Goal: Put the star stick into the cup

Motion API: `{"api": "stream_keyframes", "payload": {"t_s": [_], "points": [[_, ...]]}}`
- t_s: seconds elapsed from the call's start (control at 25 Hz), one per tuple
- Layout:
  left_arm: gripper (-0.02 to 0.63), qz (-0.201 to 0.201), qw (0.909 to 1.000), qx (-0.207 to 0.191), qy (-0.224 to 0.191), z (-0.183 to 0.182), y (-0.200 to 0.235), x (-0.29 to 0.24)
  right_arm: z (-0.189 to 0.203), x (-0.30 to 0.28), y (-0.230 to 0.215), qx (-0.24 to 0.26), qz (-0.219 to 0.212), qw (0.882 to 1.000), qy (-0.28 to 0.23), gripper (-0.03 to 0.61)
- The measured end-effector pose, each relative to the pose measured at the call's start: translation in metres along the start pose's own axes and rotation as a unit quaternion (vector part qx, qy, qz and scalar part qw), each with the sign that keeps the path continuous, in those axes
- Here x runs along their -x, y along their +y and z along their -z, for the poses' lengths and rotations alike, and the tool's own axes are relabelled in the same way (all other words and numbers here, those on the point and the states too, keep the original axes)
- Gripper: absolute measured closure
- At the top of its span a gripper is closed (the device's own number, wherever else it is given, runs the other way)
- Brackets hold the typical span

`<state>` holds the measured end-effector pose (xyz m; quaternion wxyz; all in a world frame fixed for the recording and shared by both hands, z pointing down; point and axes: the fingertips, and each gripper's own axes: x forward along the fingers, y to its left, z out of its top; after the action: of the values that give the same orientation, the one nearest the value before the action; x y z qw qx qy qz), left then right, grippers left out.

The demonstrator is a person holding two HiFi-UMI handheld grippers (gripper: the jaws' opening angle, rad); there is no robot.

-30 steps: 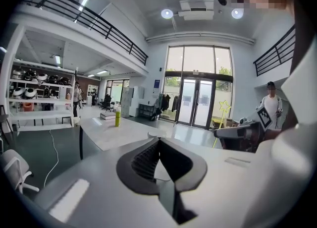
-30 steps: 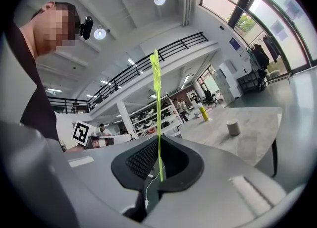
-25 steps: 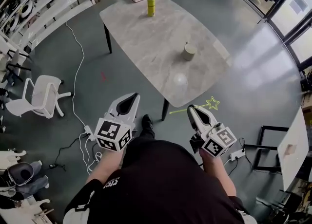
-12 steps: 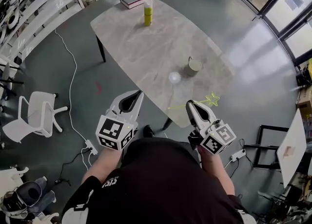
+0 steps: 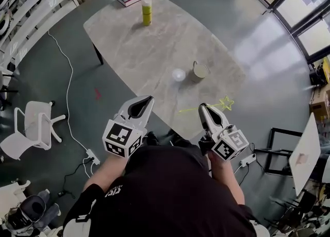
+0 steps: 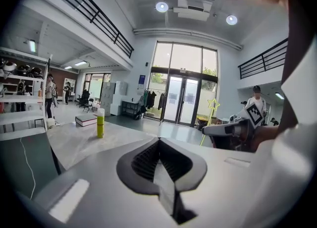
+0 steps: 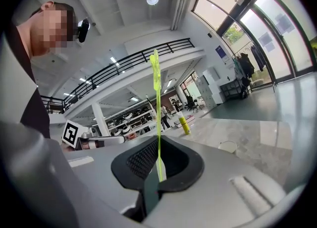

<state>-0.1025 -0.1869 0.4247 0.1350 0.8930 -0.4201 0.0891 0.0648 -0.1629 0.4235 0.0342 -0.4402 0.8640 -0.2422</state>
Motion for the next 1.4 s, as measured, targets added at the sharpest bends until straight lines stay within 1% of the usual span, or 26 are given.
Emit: {"api": "stream_keyframes", "payload": {"t_s": [0.24,0.36,0.44,0.6,0.76,0.92,1.12,1.24,1.4], "points": [[0.611,-0.012,0.9999,0.003,-0.007,-0.019,-0.012,-0.04,-0.028,-0.008,-0.051,0.006,-0.007,1.0,0.005,0.552],[0.611,-0.011,0.9996,0.025,-0.005,-0.022,-0.019,-0.058,-0.041,-0.015,-0.07,0.009,-0.014,1.0,0.003,0.552],[0.611,-0.01,0.9994,0.033,-0.003,-0.023,-0.024,-0.071,-0.048,-0.019,-0.085,0.012,-0.018,1.0,0.001,0.552],[0.611,-0.015,0.9989,0.044,0.004,-0.025,-0.028,-0.097,-0.056,-0.022,-0.115,0.001,-0.018,1.0,0.005,0.552],[0.611,-0.027,0.9987,0.043,0.007,-0.03,-0.026,-0.123,-0.063,-0.025,-0.145,-0.011,-0.018,1.0,0.014,0.552],[0.611,-0.029,0.9987,0.038,0.021,-0.022,-0.022,-0.141,-0.058,-0.04,-0.163,-0.021,-0.024,0.999,0.026,0.552],[0.611,-0.035,0.9975,0.041,0.046,-0.003,-0.016,-0.161,-0.049,-0.068,-0.181,-0.034,-0.036,0.998,0.025,0.552],[0.611,-0.036,0.9968,0.038,0.059,0.008,-0.016,-0.172,-0.047,-0.082,-0.195,-0.034,-0.034,0.999,0.023,0.552],[0.611,-0.038,0.997,0.02,0.063,0.019,-0.016,-0.184,-0.039,-0.096,-0.213,-0.037,-0.027,0.999,0.015,0.552]]}}
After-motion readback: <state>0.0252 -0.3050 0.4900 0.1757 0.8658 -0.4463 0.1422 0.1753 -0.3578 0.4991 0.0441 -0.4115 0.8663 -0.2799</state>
